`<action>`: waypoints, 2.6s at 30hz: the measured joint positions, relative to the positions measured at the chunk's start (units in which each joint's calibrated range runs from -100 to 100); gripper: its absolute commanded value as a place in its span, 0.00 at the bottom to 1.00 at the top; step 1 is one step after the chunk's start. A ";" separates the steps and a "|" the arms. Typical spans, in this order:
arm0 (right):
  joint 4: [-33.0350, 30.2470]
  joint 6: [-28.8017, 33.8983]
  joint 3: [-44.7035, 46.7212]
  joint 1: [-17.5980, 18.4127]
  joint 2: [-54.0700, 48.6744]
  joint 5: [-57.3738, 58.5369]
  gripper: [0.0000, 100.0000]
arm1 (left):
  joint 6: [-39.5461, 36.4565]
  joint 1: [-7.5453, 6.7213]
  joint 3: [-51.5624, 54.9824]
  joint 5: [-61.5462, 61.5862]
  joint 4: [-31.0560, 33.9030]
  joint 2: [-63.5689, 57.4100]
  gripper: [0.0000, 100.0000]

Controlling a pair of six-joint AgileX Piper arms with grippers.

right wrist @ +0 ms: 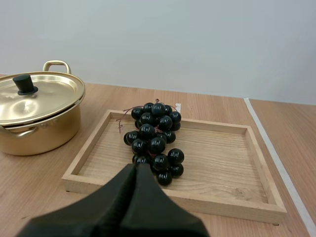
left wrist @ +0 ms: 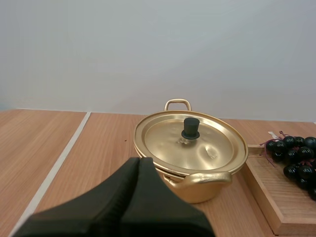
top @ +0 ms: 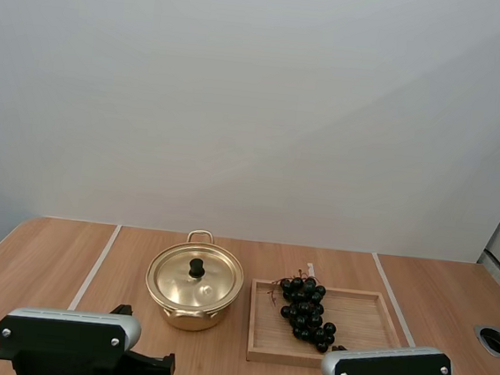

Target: Open the lid, put the grape in the pot, and close it

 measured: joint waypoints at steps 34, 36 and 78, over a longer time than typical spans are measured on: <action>0.00 0.00 0.00 0.00 0.00 0.00 0.00 | 0.00 0.00 0.00 0.00 0.00 0.00 0.00; 0.00 0.00 0.00 0.00 0.00 0.00 0.00 | 0.00 0.00 0.00 0.00 0.00 0.00 0.00; 2.56 0.00 -30.03 0.00 -0.26 19.37 0.40 | 12.20 0.00 -26.83 23.93 1.98 -0.28 0.14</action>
